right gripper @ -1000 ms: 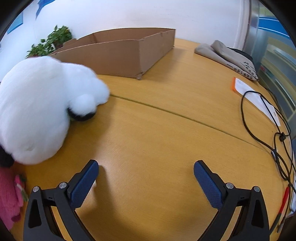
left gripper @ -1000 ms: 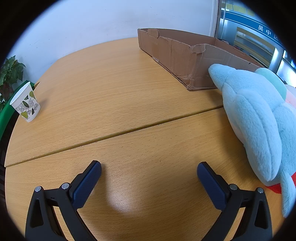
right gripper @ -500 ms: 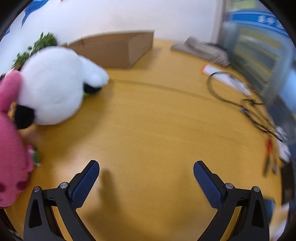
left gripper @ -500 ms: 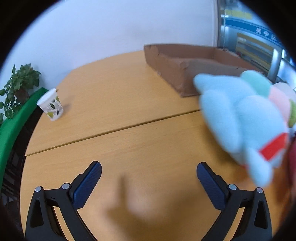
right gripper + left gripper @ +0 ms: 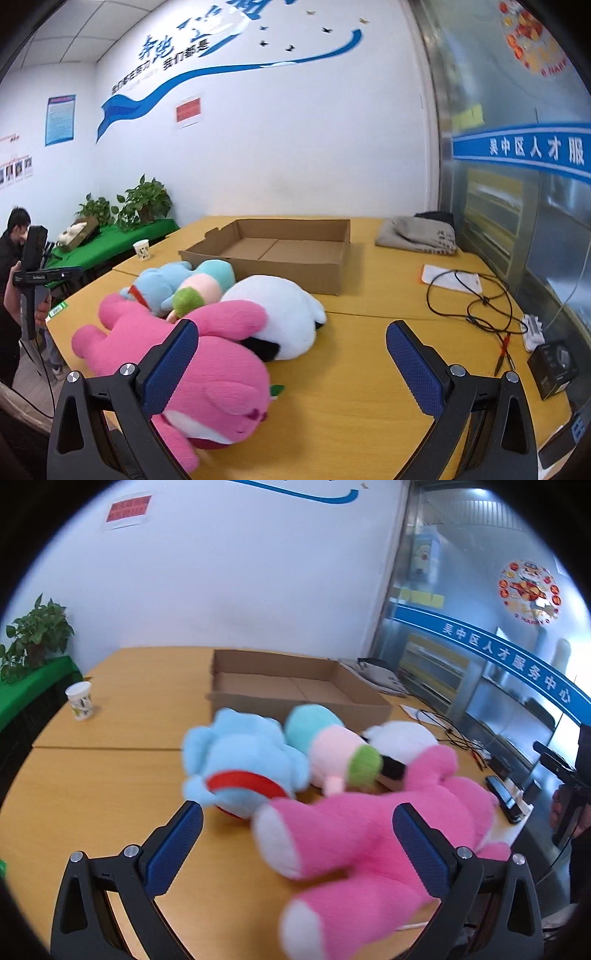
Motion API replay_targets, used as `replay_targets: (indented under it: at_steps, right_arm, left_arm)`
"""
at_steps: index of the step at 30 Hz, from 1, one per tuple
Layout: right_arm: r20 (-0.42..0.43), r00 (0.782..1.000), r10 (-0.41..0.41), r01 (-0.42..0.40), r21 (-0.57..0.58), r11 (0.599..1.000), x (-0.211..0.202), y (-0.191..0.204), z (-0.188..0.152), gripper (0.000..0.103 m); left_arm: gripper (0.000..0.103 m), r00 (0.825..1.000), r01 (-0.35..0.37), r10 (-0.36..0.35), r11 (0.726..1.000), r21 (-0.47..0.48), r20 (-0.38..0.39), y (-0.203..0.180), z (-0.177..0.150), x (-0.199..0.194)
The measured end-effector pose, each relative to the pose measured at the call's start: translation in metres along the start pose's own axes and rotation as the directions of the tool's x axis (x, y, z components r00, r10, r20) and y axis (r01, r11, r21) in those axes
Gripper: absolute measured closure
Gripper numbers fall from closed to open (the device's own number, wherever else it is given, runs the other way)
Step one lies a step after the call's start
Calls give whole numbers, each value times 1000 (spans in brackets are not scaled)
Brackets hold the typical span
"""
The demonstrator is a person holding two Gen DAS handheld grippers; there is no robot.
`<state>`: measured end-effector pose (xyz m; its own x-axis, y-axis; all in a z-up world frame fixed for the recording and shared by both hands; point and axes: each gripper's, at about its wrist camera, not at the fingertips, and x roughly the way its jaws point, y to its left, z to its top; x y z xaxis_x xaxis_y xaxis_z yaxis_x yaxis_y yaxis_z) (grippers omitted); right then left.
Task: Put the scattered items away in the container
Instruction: 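Move both tools toward the pink plush bear lying on the table, then close the right tool on the pink bear's head while the left tool grips its body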
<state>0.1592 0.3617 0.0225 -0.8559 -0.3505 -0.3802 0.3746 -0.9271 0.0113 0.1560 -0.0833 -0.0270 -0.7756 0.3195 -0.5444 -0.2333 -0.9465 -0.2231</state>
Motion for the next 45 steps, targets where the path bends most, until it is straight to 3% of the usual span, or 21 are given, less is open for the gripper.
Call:
replay_targets:
  at_steps: [6,15,20,25,32,39,45]
  right_arm:
    - [-38,998,52,-48,99,994,9,38,-21,0]
    - [-158,987,-7,55,302,952,29,43,-56,0]
    - [-185,982,-43,92,267,959,31,55,-59,0]
    - [-194,981,-14,60,231,971,37,66,-56,0]
    - [-235,969,-77,118,168,979,63,65,-55,0]
    - [-273,962,-33,92,206,974,93,42,-60,0]
    - [-274,956,107,-29,275,961,118,24,-63,0]
  left_arm:
    - [0,998,59,-59,998,-5,-38,-50,-23,6]
    - [0,993,68,-64,997,38,-95,-90,-30,24]
    - [0,991,82,-76,996,42,-111,-99,-35,28]
    - [0,988,88,-85,996,11,-130,-95,-34,37]
    - [0,976,106,-112,993,-45,-189,-83,-31,60]
    - [0,947,113,-122,992,-47,-297,-82,-36,94]
    - [0,942,93,-105,994,-55,-318,-74,-36,113]
